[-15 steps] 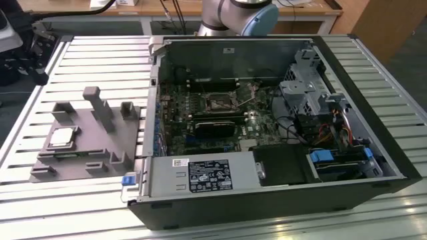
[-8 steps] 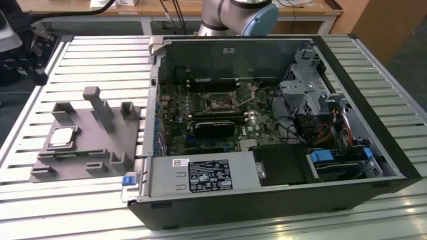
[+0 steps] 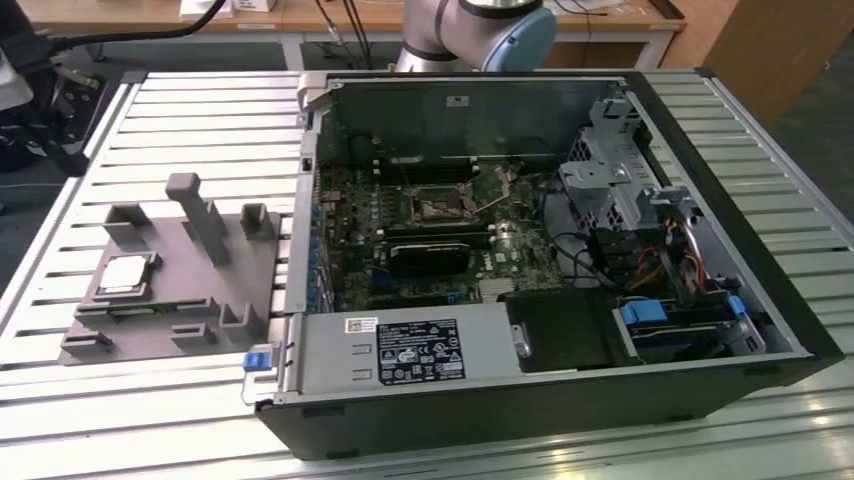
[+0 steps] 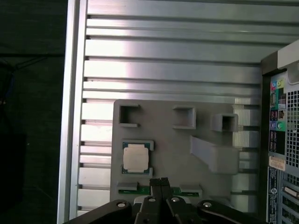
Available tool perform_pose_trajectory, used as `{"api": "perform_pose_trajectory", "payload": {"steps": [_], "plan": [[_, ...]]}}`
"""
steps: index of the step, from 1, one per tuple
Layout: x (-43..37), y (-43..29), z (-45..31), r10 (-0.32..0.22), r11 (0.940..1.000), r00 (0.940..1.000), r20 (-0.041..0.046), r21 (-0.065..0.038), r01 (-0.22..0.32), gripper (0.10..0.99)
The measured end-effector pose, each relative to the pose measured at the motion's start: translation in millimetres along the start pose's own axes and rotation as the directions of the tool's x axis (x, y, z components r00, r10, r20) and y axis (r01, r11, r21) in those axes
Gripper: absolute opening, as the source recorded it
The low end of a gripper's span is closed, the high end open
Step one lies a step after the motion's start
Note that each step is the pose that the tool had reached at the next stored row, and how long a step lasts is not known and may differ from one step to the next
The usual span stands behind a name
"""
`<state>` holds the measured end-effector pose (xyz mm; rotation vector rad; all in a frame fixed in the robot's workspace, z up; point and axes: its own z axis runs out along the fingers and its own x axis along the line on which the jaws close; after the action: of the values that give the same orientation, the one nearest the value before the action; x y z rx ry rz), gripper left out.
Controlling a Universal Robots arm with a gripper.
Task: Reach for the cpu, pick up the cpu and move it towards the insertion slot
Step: 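Reach for the cpu, then pick up the cpu and move it towards the insertion slot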
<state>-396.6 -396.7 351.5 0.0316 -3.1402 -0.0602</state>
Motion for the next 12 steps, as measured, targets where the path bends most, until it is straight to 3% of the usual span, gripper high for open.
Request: {"api": "perform_pose_trajectory", "payload": {"steps": [12], "plan": [[3.5,-1.9,18.4,0.0,1.0,1.0,-0.0002,0.0,0.0,0.106]]}}
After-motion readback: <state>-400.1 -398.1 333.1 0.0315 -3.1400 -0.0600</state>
